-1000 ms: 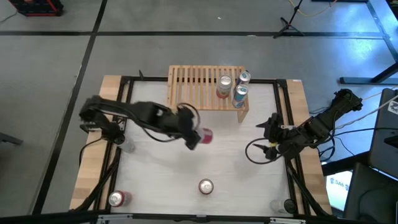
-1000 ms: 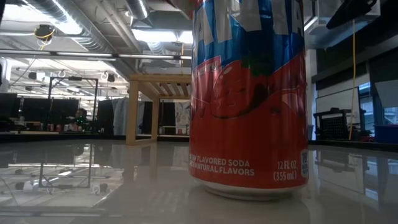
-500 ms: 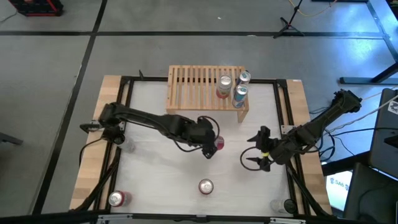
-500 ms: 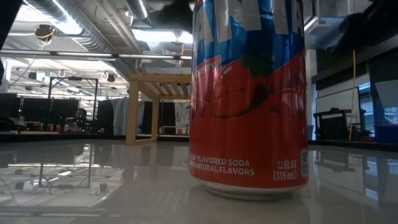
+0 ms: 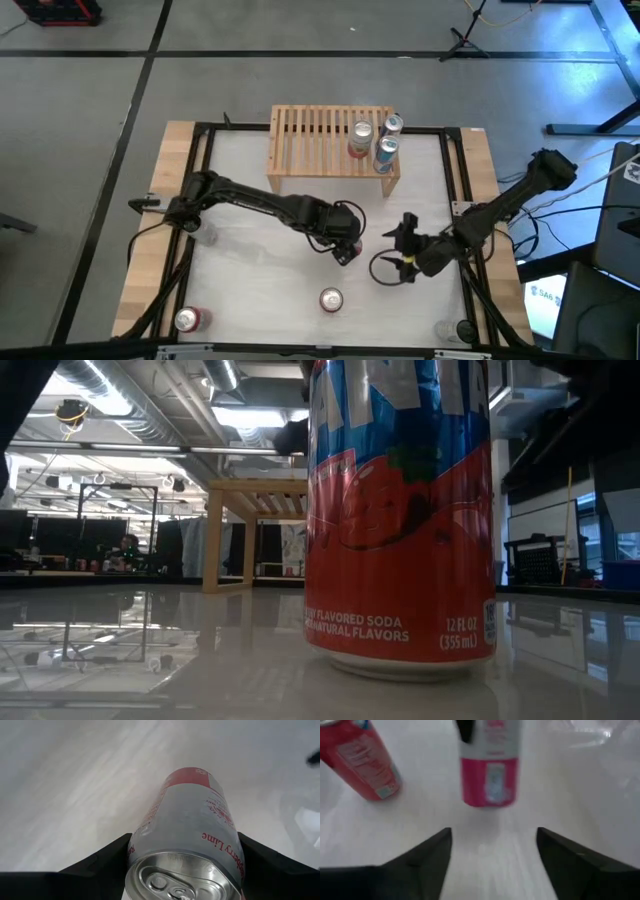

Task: Place canned beverage on shelf
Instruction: Put the pink soda can on the shelf aligned with the other pink soda can

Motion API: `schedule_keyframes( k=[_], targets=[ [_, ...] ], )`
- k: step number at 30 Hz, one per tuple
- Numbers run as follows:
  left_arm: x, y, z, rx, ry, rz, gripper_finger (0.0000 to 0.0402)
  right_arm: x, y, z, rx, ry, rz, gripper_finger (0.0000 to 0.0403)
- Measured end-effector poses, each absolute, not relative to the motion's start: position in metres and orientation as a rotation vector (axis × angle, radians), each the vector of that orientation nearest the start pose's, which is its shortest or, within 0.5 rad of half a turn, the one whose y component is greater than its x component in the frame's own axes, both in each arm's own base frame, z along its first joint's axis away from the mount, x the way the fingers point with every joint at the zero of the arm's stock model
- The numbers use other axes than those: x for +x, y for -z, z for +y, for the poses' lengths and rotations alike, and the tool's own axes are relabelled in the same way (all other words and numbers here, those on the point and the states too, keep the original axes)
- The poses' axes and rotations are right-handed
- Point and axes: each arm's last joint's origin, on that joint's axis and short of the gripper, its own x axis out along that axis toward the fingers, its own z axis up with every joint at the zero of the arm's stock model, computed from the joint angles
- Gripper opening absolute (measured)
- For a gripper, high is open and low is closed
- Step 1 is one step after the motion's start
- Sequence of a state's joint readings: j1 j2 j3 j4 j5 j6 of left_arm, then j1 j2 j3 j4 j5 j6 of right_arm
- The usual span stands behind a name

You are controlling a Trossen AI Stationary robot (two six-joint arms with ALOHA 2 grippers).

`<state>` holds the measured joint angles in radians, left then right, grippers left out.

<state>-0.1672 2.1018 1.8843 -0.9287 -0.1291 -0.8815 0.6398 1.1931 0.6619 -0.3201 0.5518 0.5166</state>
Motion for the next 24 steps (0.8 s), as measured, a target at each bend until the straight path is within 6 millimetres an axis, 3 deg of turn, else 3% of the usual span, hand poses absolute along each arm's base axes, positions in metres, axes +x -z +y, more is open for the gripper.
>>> schedule_keyframes(
  k=[11, 24],
  targets=[
    [0.441, -0.247, -0.064, -0.654, -0.448, 1.091, 0.0277, 0.24, -0.169, 0.116, -0.006, 0.061, 0.711, 0.002],
    [0.44, -0.246, -0.065, -0.663, -0.465, 1.087, 0.0277, 0.252, -0.152, 0.119, -0.042, 0.074, 0.708, 0.0012]
  ],
)
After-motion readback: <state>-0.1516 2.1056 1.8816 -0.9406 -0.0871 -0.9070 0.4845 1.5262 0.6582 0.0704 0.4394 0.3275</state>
